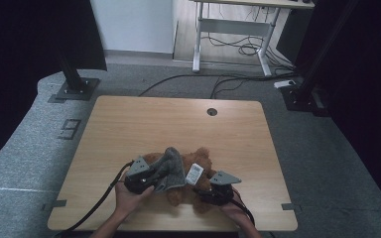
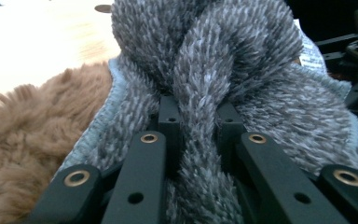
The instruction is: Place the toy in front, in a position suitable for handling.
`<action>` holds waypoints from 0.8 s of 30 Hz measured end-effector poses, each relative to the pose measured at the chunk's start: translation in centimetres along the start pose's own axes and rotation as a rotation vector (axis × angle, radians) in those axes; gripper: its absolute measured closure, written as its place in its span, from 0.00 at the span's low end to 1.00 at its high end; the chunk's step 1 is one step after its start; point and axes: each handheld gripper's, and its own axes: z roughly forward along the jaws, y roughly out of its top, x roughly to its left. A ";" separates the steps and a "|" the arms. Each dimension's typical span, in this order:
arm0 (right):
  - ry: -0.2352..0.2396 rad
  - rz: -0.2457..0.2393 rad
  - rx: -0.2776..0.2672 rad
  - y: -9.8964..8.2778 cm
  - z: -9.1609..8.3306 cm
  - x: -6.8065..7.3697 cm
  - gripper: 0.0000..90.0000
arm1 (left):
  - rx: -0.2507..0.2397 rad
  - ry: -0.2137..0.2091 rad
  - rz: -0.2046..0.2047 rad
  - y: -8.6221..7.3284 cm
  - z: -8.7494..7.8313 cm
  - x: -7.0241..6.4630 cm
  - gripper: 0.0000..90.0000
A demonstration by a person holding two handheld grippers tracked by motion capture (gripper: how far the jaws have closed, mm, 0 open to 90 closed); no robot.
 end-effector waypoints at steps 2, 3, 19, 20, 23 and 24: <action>-0.016 -0.013 0.004 -0.4 0.0 0.4 0.50 | -0.005 0.004 0.013 -0.3 -0.1 -0.3 0.86; -0.016 -0.016 0.007 -0.4 0.1 0.4 0.51 | -0.008 0.005 0.015 -0.4 -0.1 -0.3 0.87; -0.132 -0.102 0.021 0.0 1.6 0.1 0.63 | 0.061 -0.049 0.056 7.5 4.8 -2.5 0.86; -0.133 -0.099 0.021 0.0 1.6 0.1 0.63 | 0.083 -0.040 0.072 7.8 5.5 -2.9 0.86; -0.141 -0.084 0.025 0.0 1.5 0.0 0.63 | 0.120 -0.008 0.083 7.8 6.7 -3.0 0.86; -0.140 -0.078 0.023 -0.1 1.4 -0.1 0.63 | 0.123 0.002 0.082 7.8 6.5 -2.7 0.86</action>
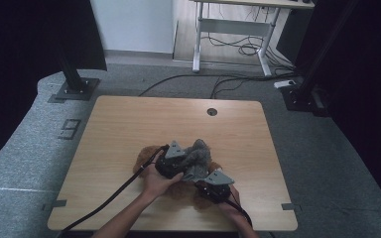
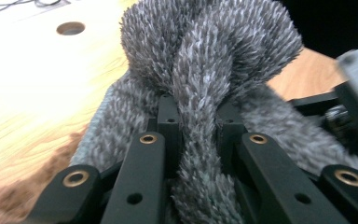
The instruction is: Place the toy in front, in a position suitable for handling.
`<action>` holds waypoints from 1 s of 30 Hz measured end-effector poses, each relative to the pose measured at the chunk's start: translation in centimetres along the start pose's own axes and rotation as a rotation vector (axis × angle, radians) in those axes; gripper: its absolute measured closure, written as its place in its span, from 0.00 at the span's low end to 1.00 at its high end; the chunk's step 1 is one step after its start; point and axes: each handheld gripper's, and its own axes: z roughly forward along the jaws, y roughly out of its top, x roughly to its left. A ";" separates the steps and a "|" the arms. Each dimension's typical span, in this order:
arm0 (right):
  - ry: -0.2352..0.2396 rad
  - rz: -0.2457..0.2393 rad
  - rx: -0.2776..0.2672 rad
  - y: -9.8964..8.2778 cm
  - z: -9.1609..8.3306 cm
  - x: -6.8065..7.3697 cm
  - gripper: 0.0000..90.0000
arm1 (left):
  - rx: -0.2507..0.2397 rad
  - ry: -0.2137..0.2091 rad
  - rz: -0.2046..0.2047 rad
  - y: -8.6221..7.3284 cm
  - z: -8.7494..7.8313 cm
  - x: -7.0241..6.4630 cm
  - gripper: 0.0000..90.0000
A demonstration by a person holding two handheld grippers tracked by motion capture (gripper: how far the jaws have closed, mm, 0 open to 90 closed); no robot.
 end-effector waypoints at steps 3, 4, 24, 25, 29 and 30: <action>-0.001 -0.003 0.002 -0.1 -0.2 -0.1 0.64 | -0.006 0.076 0.003 -1.0 -1.8 1.3 0.86; -0.005 -0.001 0.004 -0.2 -0.2 0.0 0.64 | -0.007 0.087 -0.006 -1.4 -2.3 1.8 0.86; -0.013 0.011 0.020 -0.2 -0.3 0.0 0.65 | -0.017 0.211 -0.208 -9.7 -9.6 9.5 0.85; -0.013 0.014 0.019 -0.2 -0.3 0.0 0.65 | -0.004 0.213 -0.217 -10.1 -9.5 9.8 0.85; -0.014 0.017 0.021 -0.3 -0.4 0.0 0.65 | 0.071 0.211 -0.263 -12.1 -8.2 11.0 0.85; -0.014 0.018 0.021 -0.3 -0.4 0.0 0.65 | 0.074 0.206 -0.273 -12.3 -8.0 11.2 0.85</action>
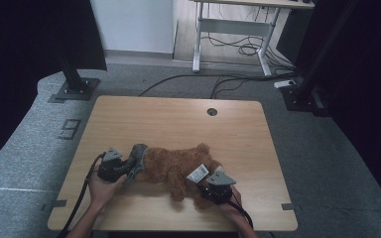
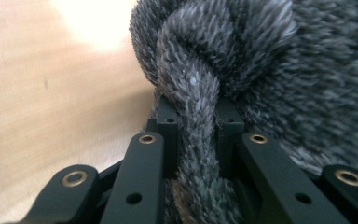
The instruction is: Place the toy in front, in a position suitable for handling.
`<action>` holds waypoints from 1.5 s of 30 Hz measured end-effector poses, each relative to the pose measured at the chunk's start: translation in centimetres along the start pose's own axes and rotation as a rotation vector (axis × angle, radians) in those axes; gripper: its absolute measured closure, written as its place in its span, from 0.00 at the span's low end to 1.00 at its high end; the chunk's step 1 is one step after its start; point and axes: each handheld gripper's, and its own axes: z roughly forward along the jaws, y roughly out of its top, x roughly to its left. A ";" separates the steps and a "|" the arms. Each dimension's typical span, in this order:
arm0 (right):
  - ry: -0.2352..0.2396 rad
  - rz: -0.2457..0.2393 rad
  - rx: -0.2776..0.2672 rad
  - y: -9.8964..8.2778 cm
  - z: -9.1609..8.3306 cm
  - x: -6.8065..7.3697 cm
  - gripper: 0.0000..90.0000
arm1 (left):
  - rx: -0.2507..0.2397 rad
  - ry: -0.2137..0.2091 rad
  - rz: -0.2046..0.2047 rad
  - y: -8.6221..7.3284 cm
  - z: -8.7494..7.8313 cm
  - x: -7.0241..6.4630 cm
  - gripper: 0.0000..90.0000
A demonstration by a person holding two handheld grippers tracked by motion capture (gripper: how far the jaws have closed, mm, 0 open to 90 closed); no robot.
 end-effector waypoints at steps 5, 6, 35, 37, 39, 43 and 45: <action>0.005 0.001 0.000 0.0 0.0 -0.1 0.65 | -0.102 -0.056 0.002 2.2 -2.0 -0.9 0.85; 0.007 0.001 0.000 0.0 0.0 -0.1 0.65 | -0.119 -0.055 0.018 2.8 -2.4 -1.4 0.85; 0.009 -0.017 0.012 -0.1 -0.1 0.0 0.65 | -0.001 -0.172 0.244 11.6 5.7 -12.9 0.84; 0.009 -0.016 0.014 -0.1 -0.1 0.0 0.65 | 0.005 -0.130 0.236 11.2 4.9 -11.5 0.84; 0.009 -0.016 0.015 -0.2 -0.2 0.0 0.65 | 0.010 -0.122 0.200 10.6 4.2 -9.6 0.84; 0.007 -0.022 0.019 -0.1 -0.3 0.2 0.66 | -0.033 -0.131 0.122 9.3 2.1 -6.2 0.84; 0.002 -0.025 0.019 -0.1 -0.2 0.3 0.66 | -0.055 -0.110 0.101 8.7 0.9 -5.0 0.84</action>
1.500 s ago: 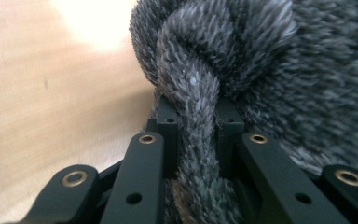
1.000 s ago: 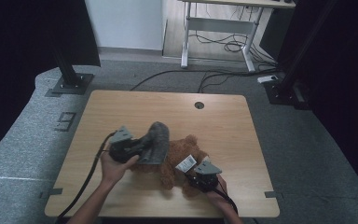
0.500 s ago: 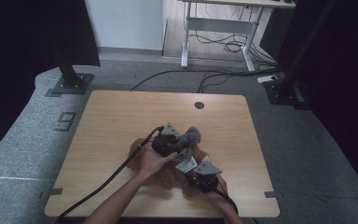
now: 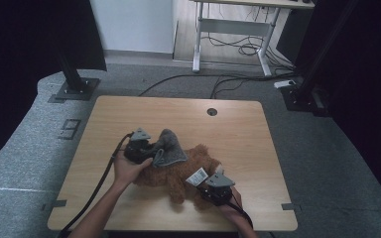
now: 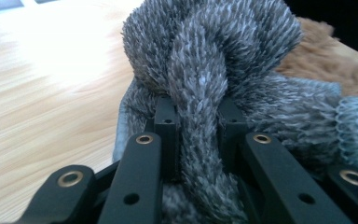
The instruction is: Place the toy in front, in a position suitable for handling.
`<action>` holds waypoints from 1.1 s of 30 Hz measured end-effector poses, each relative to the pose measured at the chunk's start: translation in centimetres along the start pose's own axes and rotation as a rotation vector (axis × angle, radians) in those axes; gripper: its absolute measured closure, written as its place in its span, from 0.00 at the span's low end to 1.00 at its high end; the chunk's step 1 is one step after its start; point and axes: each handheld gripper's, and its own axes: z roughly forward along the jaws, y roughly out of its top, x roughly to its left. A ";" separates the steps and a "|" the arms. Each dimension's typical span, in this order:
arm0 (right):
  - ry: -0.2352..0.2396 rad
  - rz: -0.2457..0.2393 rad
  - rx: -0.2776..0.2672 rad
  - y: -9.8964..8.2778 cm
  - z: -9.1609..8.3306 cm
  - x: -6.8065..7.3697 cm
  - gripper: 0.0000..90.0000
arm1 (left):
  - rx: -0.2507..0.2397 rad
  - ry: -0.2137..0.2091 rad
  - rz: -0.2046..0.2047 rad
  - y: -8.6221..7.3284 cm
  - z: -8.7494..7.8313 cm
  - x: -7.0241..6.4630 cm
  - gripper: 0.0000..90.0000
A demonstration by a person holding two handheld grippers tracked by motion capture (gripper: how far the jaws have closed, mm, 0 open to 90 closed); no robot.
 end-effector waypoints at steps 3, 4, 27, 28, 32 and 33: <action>0.004 0.007 0.006 -0.1 0.0 -0.1 0.66 | -0.011 0.033 -0.024 -0.8 -1.6 1.2 0.84; 0.005 0.006 0.007 -0.1 -0.1 -0.2 0.66 | -0.012 0.031 -0.036 -1.2 -1.9 1.5 0.84; 0.186 0.240 -0.155 3.0 -3.5 -3.8 0.19 | -0.113 0.036 0.026 -5.1 -2.5 -0.8 0.84; 0.188 0.241 -0.153 3.5 -3.3 -3.9 0.18 | -0.115 0.037 0.026 -5.2 -2.5 -0.8 0.84; 0.185 0.253 -0.111 5.1 -2.0 -4.0 0.15 | -0.119 0.034 0.024 -5.4 -2.5 -0.9 0.84; 0.181 0.257 -0.100 5.3 -1.7 -4.1 0.14 | -0.118 0.033 0.023 -5.4 -2.5 -0.9 0.85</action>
